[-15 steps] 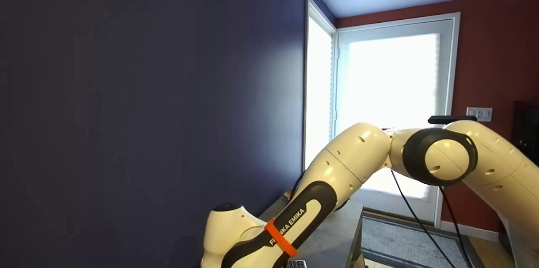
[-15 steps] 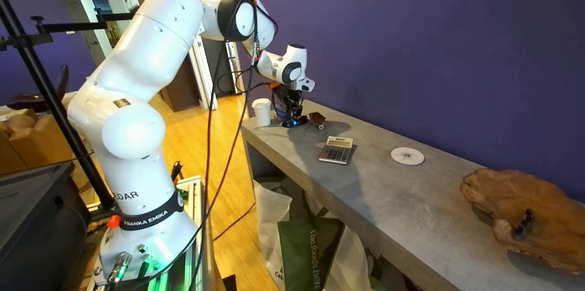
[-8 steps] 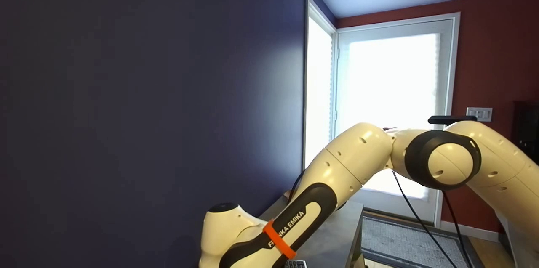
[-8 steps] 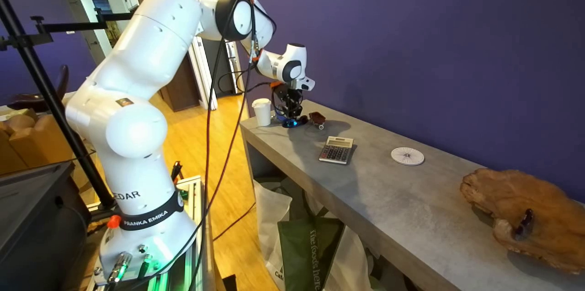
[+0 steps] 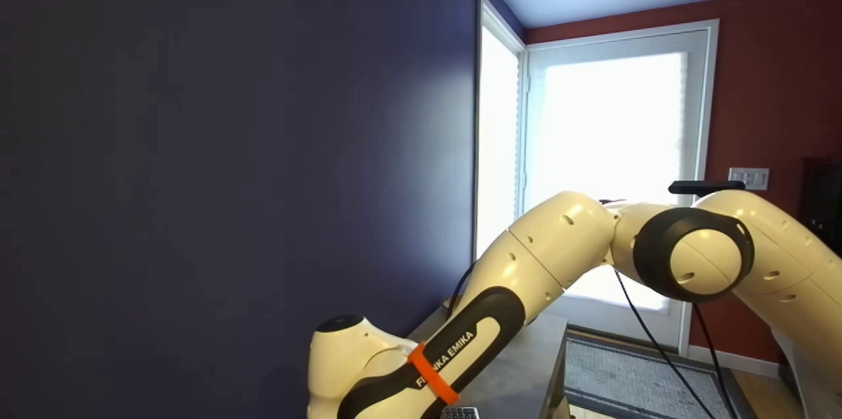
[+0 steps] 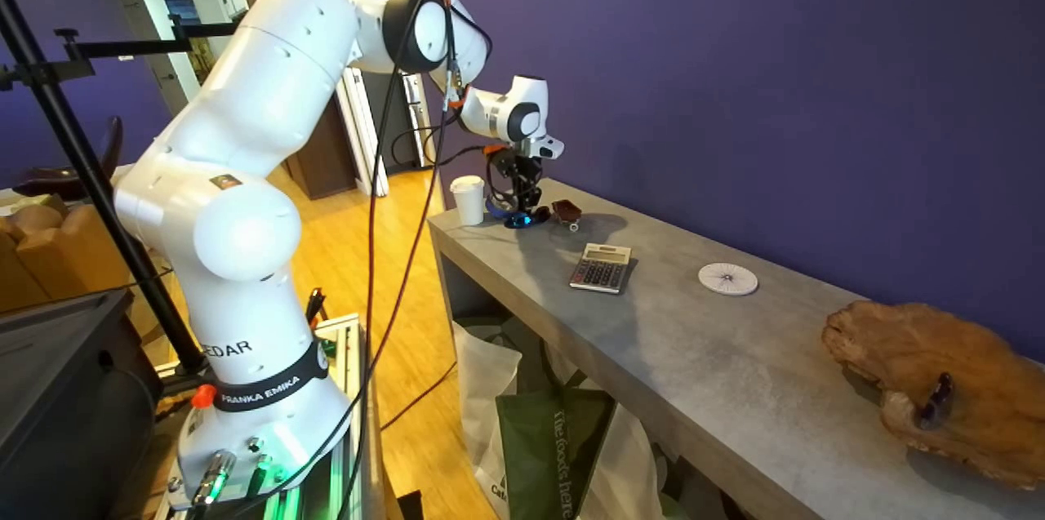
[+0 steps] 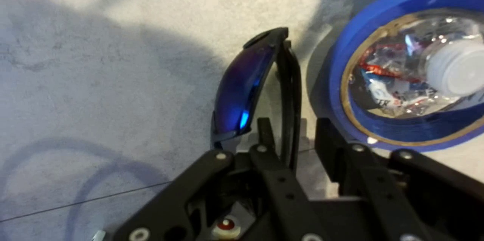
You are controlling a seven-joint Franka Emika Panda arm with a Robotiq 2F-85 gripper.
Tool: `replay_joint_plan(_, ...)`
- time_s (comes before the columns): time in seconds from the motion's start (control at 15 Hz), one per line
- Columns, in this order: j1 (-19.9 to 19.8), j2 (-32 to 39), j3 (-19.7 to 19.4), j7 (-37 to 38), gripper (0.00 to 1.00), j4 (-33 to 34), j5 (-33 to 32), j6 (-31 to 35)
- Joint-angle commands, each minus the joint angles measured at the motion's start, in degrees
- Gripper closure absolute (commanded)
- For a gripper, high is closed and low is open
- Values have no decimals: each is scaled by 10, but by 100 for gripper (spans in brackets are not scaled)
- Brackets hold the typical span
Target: Put the sunglasses on the wooden plate
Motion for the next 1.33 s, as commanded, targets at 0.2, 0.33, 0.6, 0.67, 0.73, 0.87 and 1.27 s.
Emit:
replay_joint_plan(0.2, 9, 34, -13, 31, 66, 51, -22, -27)
replay_joint_plan(0.33, 8, 44, -11, 28, 65, 64, -21, -30)
replay_joint_plan(0.6, 12, 63, -12, 27, 68, 94, -23, -51)
replay_joint_plan(0.67, 13, 67, -13, 27, 83, 102, -25, -59)
replay_joint_plan(0.73, 14, 71, -14, 27, 91, 109, -26, -66)
replay_joint_plan(0.87, 16, 76, -15, 23, 100, 122, -33, -82)
replay_joint_plan(1.27, 15, 49, 4, -2, 97, 118, -33, -128)
